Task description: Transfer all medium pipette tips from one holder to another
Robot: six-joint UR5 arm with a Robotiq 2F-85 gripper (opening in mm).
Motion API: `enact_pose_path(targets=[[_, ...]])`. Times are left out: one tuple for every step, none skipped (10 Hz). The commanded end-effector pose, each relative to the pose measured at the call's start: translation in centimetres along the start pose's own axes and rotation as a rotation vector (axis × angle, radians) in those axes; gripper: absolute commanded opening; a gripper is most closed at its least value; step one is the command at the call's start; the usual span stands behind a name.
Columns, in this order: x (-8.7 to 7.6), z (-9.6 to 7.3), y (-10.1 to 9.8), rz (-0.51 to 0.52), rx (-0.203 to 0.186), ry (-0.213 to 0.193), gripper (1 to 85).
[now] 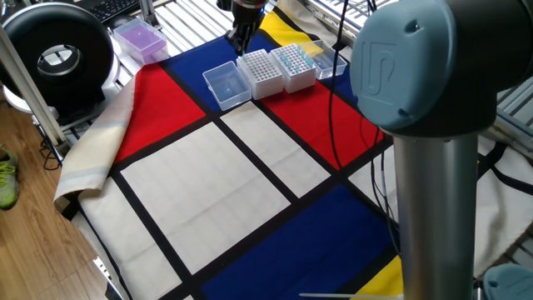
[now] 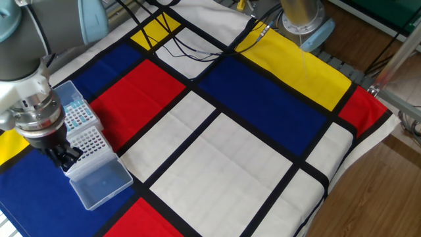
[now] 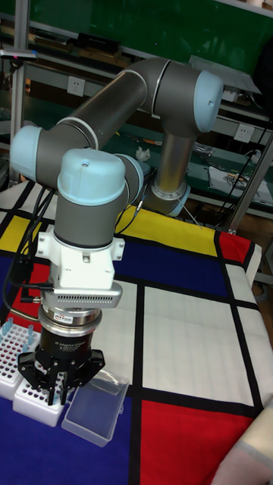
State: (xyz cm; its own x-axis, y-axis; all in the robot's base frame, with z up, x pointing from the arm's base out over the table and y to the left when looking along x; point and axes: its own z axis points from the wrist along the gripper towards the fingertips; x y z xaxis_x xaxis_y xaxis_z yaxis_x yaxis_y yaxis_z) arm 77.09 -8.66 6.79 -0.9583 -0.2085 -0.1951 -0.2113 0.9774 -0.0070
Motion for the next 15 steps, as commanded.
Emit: enact_pose_path(targets=[[0.4, 0.0, 0.1, 0.033, -0.007, -0.001, 20.7], [0.5, 0.1, 0.1, 0.032, -0.01, -0.001, 20.7], [0.5, 0.0, 0.1, 0.032, -0.014, -0.002, 20.7], [0.6, 0.1, 0.2, 0.029, -0.018, -0.001, 20.7], [0.7, 0.1, 0.1, 0.028, -0.018, -0.001, 20.7], [0.7, 0.1, 0.0, 0.032, -0.018, -0.001, 19.0], [0.7, 0.1, 0.1, 0.046, -0.018, -0.001, 12.0], [0.7, 0.1, 0.0, 0.05, -0.015, -0.001, 10.0], [0.7, 0.1, -0.1, 0.051, -0.013, -0.001, 10.0], [0.7, 0.0, -0.1, 0.053, -0.013, -0.002, 10.0], [0.7, -0.2, -0.1, 0.06, -0.012, 0.0, 8.3], [0.9, -0.7, -0.4, 0.075, 0.0, 0.008, 4.7], [1.1, -1.3, -0.5, 0.091, 0.01, 0.016, 2.0], [1.3, -1.8, -0.6, 0.096, 0.018, 0.023, 1.7], [1.3, -2.2, -0.6, 0.104, 0.024, 0.026, 1.7]])
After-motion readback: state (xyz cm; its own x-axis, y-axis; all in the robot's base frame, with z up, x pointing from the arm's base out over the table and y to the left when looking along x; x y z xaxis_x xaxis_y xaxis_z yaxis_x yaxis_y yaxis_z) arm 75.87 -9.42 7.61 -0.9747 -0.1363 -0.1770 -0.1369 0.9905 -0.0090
